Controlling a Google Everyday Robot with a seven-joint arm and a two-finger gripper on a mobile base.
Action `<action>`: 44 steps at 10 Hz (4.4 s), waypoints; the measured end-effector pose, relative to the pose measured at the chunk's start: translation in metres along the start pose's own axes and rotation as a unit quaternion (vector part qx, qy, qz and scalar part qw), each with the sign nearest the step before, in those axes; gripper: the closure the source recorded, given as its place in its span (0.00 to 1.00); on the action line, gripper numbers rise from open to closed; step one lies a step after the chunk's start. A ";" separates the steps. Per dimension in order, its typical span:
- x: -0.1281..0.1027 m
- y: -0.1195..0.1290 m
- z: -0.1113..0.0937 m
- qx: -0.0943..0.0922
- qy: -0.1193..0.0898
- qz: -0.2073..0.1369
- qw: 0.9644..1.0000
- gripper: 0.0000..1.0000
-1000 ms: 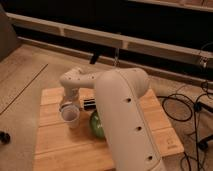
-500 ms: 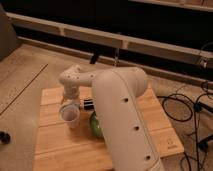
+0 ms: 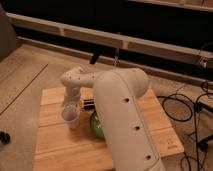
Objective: Place the white sponge in the ceramic cup
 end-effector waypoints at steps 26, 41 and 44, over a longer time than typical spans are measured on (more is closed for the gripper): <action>0.009 0.026 -0.229 0.081 -0.221 -0.154 0.960 1.00; 0.069 -0.009 -0.158 0.094 -0.174 -0.133 0.971 1.00; 0.059 -0.002 -0.157 0.093 -0.182 -0.154 0.967 1.00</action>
